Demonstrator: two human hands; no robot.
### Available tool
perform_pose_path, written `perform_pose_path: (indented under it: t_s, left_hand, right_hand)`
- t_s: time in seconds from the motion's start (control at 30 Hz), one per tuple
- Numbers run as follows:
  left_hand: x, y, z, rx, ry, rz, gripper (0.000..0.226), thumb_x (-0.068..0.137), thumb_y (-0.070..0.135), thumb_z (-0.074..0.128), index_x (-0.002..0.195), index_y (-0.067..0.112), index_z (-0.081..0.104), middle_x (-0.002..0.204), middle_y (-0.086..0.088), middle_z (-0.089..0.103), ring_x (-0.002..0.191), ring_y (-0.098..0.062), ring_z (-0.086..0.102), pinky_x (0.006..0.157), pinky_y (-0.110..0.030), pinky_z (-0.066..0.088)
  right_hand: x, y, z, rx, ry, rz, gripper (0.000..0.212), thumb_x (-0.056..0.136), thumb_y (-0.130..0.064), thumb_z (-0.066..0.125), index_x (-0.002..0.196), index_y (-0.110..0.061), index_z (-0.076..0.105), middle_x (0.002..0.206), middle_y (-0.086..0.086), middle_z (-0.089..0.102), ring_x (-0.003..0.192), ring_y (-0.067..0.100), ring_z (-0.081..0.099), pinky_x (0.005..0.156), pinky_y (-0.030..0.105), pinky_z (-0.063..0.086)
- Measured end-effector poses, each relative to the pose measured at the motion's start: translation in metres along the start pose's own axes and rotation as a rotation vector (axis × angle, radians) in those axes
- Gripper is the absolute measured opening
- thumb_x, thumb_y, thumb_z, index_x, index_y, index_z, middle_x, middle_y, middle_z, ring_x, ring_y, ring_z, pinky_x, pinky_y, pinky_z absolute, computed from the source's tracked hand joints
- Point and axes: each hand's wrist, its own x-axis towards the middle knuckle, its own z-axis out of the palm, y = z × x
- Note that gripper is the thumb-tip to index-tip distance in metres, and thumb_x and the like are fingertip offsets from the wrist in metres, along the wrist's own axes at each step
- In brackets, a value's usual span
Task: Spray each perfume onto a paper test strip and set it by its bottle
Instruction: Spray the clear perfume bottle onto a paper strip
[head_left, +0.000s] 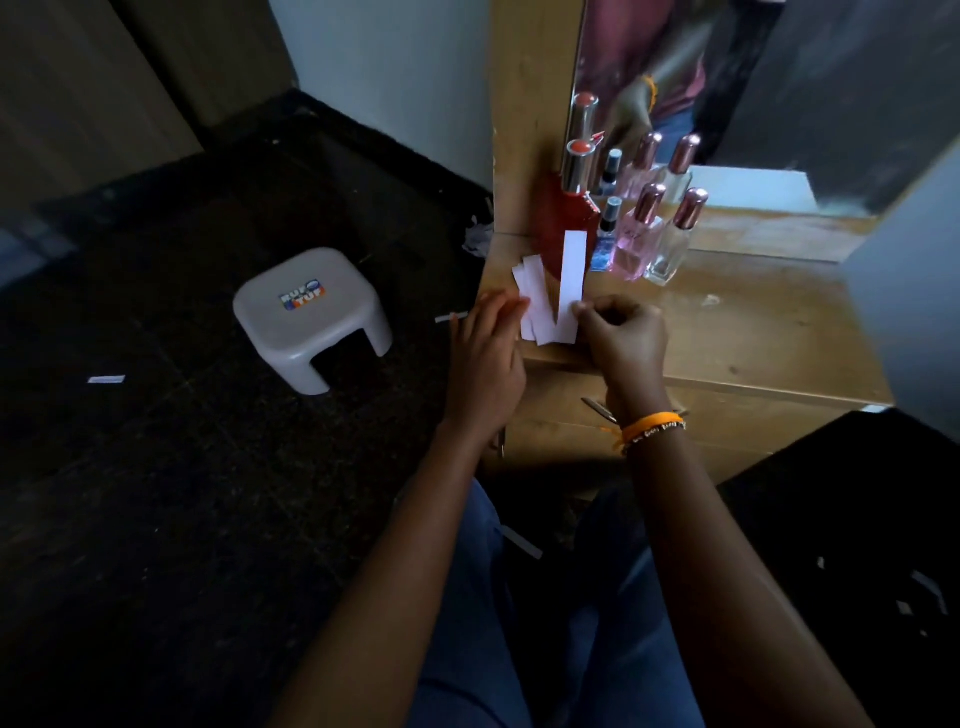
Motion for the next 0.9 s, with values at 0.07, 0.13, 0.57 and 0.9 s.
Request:
perform_pose_path:
  t_s: [0.07,0.13,0.57,0.9]
  left_hand:
    - [-0.001,0.002,-0.001,-0.019,0.0,-0.003,0.043,0.093,0.008,0.036,0.134,0.017,0.047,0.143,-0.002,0.042,0.137,-0.018,0.032,0.113,-0.043,0.012]
    - [0.0,0.003,-0.002,-0.039,-0.011,-0.02,0.045,0.094,0.006,0.035,0.137,0.017,0.043,0.144,-0.003,0.041,0.138,-0.019,0.029,0.115,-0.048,0.008]
    - [-0.004,0.063,0.002,-0.029,-0.054,0.126,0.042,0.091,0.006,0.043,0.13,0.017,0.051,0.139,-0.001,0.05,0.141,-0.023,0.025,0.114,-0.04,-0.007]
    - [-0.003,0.064,0.013,-0.009,-0.178,0.133,0.041,0.093,0.019,0.046,0.134,0.019,0.049,0.145,0.003,0.045,0.145,-0.023,0.015,0.113,-0.038,-0.012]
  right_hand:
    - [-0.004,0.004,-0.012,-0.067,0.042,-0.035,0.016,0.081,-0.019,0.069,0.066,-0.016,0.064,0.07,0.004,0.066,0.071,0.021,0.063,0.066,0.034,0.051]
    - [-0.008,0.005,-0.024,-0.196,0.087,-0.098,0.012,0.082,-0.02,0.068,0.072,-0.013,0.068,0.073,0.007,0.067,0.071,0.018,0.06,0.065,0.027,0.042]
    - [0.022,0.014,-0.04,-0.475,0.24,-0.276,0.024,0.079,-0.023,0.067,0.093,-0.004,0.063,0.103,0.018,0.06,0.098,0.035,0.052,0.084,0.037,0.038]
    - [0.082,0.001,-0.053,-0.338,0.089,-0.311,0.029,0.082,-0.001,0.062,0.11,-0.001,0.056,0.105,0.019,0.067,0.097,0.033,0.061,0.072,0.03,0.043]
